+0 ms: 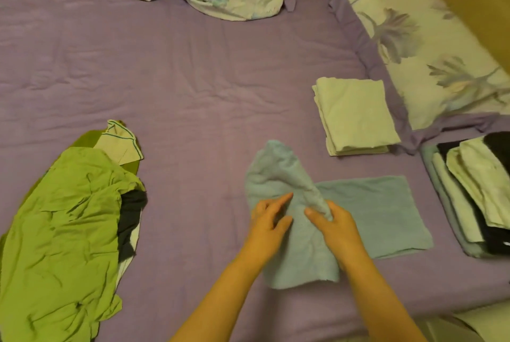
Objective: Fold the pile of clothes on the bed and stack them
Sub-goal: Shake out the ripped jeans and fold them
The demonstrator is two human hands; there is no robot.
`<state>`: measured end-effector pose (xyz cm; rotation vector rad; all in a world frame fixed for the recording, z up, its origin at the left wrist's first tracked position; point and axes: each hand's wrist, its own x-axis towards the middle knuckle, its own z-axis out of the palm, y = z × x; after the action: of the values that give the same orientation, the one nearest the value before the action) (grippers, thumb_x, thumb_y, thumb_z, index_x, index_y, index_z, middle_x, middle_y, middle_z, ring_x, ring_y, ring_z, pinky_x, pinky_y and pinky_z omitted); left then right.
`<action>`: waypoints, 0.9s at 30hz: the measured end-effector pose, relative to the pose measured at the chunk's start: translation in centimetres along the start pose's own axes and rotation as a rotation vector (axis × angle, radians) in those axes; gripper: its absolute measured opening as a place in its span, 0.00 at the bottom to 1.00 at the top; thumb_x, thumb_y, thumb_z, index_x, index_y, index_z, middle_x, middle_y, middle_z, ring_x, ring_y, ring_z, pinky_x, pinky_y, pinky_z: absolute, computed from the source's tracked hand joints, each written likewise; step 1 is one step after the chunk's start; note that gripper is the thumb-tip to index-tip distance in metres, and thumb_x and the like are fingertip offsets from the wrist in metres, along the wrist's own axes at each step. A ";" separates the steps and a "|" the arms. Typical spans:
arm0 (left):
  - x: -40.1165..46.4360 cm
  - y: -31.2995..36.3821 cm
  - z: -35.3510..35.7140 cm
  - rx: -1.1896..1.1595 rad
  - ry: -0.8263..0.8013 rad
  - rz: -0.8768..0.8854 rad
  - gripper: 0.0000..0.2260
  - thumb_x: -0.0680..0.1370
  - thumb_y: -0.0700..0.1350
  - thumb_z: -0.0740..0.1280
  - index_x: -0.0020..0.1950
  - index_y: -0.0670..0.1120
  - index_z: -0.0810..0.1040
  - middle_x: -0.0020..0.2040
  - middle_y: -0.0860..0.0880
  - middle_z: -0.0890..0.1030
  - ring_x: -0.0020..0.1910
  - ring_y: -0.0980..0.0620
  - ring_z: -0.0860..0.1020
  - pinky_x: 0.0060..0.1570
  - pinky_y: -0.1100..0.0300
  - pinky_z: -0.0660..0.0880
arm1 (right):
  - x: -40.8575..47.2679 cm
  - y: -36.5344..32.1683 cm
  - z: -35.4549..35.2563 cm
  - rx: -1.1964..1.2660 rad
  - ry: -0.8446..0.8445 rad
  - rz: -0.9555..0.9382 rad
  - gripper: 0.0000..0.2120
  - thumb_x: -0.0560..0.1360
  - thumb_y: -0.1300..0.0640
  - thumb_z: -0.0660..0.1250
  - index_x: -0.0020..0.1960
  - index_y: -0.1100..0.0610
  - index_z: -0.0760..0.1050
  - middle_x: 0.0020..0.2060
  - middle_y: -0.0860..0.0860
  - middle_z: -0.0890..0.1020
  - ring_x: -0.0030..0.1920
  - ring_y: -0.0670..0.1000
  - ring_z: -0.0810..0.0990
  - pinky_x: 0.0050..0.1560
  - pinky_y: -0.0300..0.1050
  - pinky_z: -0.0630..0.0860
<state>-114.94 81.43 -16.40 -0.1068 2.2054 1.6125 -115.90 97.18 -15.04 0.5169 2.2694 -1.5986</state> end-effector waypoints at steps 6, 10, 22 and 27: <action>3.4 -0.7 8.7 0.635 0.095 0.110 0.24 0.82 0.51 0.59 0.77 0.53 0.58 0.77 0.46 0.57 0.74 0.46 0.56 0.73 0.55 0.55 | 2.8 4.5 -10.2 0.008 0.037 0.024 0.07 0.77 0.58 0.66 0.55 0.54 0.76 0.44 0.41 0.80 0.41 0.37 0.79 0.36 0.25 0.73; 4.9 -2.4 13.0 0.798 0.060 -0.049 0.27 0.82 0.56 0.52 0.78 0.55 0.44 0.79 0.46 0.42 0.77 0.44 0.42 0.76 0.47 0.46 | 5.5 8.2 -16.4 -0.027 0.084 0.074 0.10 0.78 0.56 0.64 0.59 0.54 0.75 0.49 0.48 0.81 0.45 0.43 0.78 0.40 0.30 0.74; 7.1 -6.7 18.2 0.769 0.074 -0.297 0.34 0.78 0.62 0.58 0.74 0.61 0.37 0.71 0.50 0.26 0.75 0.41 0.33 0.74 0.40 0.49 | 12.8 19.0 -21.8 -0.483 0.194 0.181 0.32 0.75 0.57 0.69 0.74 0.64 0.60 0.71 0.63 0.63 0.70 0.63 0.64 0.68 0.60 0.64; 8.3 -5.3 17.5 0.314 0.351 -0.548 0.50 0.71 0.57 0.74 0.79 0.49 0.42 0.77 0.39 0.48 0.74 0.37 0.54 0.69 0.41 0.60 | 12.5 19.5 -20.8 -0.421 0.218 0.306 0.35 0.76 0.52 0.68 0.75 0.65 0.56 0.70 0.65 0.64 0.68 0.65 0.65 0.65 0.58 0.66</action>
<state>-116.15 97.33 -28.58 -0.8757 2.3642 0.9942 -118.91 124.20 -30.14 0.9019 2.4417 -0.9247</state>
